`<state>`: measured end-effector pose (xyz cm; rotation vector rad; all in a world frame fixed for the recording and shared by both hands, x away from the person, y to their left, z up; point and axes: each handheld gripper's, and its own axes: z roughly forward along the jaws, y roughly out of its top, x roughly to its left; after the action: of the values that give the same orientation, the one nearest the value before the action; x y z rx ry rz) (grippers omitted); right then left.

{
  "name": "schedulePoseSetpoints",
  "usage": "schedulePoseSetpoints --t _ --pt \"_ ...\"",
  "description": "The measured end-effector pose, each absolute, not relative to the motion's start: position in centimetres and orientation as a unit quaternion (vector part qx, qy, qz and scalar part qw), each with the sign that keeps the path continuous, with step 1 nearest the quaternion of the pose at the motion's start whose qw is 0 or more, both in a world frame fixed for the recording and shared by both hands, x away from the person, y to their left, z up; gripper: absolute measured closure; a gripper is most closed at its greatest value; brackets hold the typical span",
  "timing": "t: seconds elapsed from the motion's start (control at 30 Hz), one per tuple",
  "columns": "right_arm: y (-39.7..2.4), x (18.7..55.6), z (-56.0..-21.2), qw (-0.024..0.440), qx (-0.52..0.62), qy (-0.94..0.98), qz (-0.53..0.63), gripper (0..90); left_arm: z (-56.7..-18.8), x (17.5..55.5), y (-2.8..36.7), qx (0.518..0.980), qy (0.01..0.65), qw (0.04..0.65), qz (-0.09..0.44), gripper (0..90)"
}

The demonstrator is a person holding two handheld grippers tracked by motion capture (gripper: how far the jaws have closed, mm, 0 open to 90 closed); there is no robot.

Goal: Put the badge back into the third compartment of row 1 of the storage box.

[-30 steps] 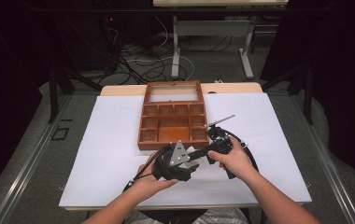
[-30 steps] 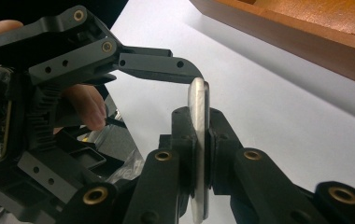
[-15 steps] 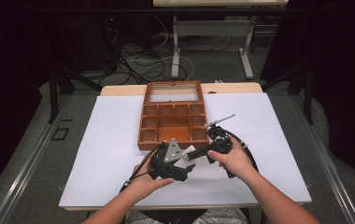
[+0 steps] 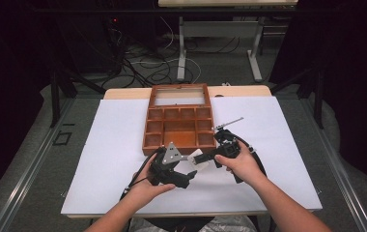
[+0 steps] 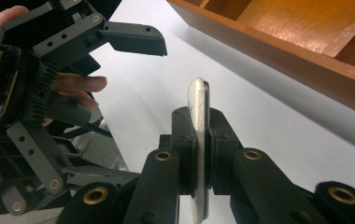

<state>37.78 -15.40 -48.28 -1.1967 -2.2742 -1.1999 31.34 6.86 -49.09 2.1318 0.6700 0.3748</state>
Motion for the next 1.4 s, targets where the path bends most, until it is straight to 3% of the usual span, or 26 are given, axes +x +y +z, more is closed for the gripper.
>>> schedulePoseSetpoints --t 0.13,0.83,0.97,1.1,1.4 --pt "-15.4 37.9 -48.0 0.146 -0.417 -0.791 -0.423 84.4 -49.0 31.4 7.3 0.846 0.282 0.429 0.147 0.4" --pt "-14.6 39.5 -46.3 0.095 -0.409 -0.799 -0.431 84.4 -49.3 32.3 10.8 0.807 0.342 0.456 0.153 0.4" --pt "-14.4 39.9 -46.0 0.083 -0.406 -0.801 -0.433 84.4 -49.5 32.3 11.4 0.805 0.35 0.455 0.153 1.8" --pt "-14.0 40.3 -45.8 0.067 -0.4 -0.805 -0.433 84.4 -49.5 32.4 11.8 0.801 0.361 0.452 0.152 8.9" --pt "-13.7 41.7 -45.2 0.024 -0.393 -0.813 -0.43 84.4 -49.6 32.4 12.1 0.8 0.366 0.45 0.156 8.9"
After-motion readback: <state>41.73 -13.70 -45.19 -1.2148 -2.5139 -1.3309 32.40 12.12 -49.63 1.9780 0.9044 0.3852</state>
